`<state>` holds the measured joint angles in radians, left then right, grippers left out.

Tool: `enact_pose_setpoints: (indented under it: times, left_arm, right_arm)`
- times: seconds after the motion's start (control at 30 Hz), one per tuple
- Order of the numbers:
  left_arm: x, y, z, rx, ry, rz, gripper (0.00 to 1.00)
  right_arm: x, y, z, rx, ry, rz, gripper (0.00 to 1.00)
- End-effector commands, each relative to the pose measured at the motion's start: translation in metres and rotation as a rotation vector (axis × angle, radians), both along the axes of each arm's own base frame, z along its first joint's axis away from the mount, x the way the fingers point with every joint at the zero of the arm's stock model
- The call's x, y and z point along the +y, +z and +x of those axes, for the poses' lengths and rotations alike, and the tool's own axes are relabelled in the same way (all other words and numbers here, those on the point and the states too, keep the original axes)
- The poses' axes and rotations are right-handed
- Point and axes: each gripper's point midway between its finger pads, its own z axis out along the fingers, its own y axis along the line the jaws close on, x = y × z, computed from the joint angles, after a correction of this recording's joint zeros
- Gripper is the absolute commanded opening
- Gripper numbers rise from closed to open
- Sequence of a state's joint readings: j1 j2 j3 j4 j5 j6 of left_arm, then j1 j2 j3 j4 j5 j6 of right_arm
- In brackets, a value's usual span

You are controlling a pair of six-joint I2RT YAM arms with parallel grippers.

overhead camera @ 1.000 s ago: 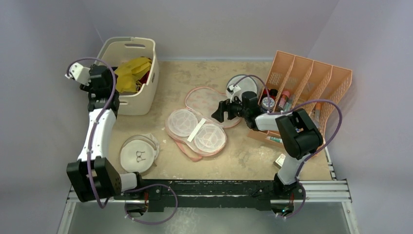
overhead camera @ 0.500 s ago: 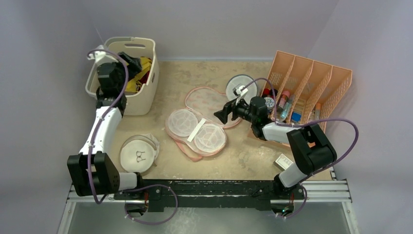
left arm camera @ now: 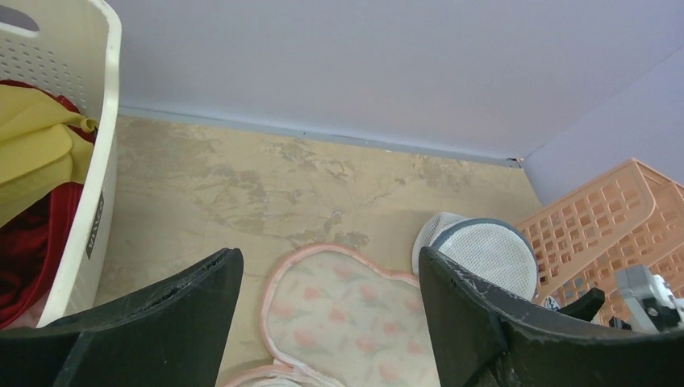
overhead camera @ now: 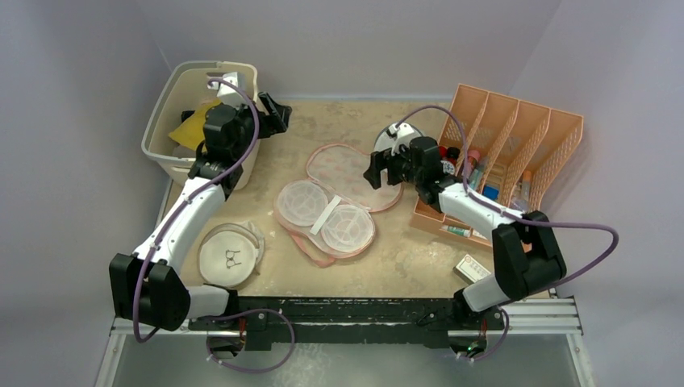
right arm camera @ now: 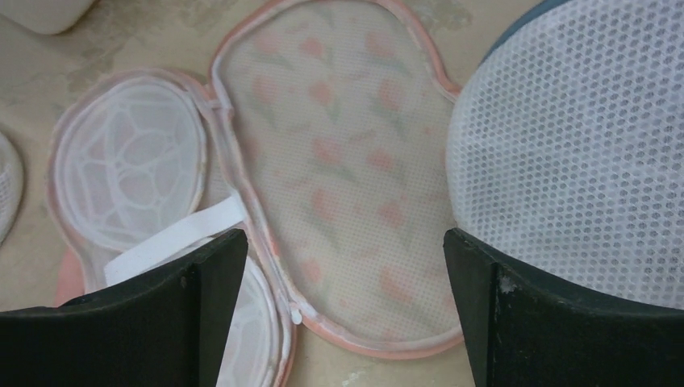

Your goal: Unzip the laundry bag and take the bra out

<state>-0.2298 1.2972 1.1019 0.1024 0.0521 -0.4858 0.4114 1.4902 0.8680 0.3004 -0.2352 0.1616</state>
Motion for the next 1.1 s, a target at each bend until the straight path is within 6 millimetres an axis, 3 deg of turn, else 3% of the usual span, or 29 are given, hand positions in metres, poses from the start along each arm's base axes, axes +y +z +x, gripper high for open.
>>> enact_pose_setpoints:
  times: [0.0,0.1,0.17,0.33,0.43,0.6,0.77,1.07]
  left_arm:
    - [0.002,0.045,-0.006,-0.110,-0.004,-0.012,0.79]
    - [0.003,0.043,-0.005,-0.106,0.005,-0.008,0.79]
    - [0.004,0.042,-0.004,-0.101,0.008,-0.004,0.79]
    - [0.004,0.041,-0.004,-0.096,0.010,-0.004,0.79]
    - [0.004,0.040,-0.003,-0.092,0.011,-0.005,0.79]
    - [0.002,0.037,-0.002,-0.084,0.005,-0.010,0.79]
    - [0.002,0.032,0.001,-0.074,0.007,-0.006,0.79]
    - [0.003,0.027,0.004,-0.063,0.013,0.003,0.79]
  right_arm:
    - [-0.014,-0.018,0.001,0.096,-0.042,-0.121,0.86]
    - [0.001,-0.012,0.003,0.112,-0.003,-0.080,0.77]
    - [-0.001,-0.015,0.003,0.141,-0.014,-0.091,0.73]
    - [-0.035,-0.032,0.006,0.198,-0.162,-0.242,0.63]
    - [-0.051,-0.046,-0.001,0.248,-0.226,-0.295,0.56]
    - [-0.070,-0.060,0.008,0.247,-0.340,-0.353,0.49]
    - [-0.073,-0.074,0.019,0.240,-0.413,-0.345,0.41]
    - [-0.087,-0.085,0.028,0.206,-0.578,-0.295,0.36]
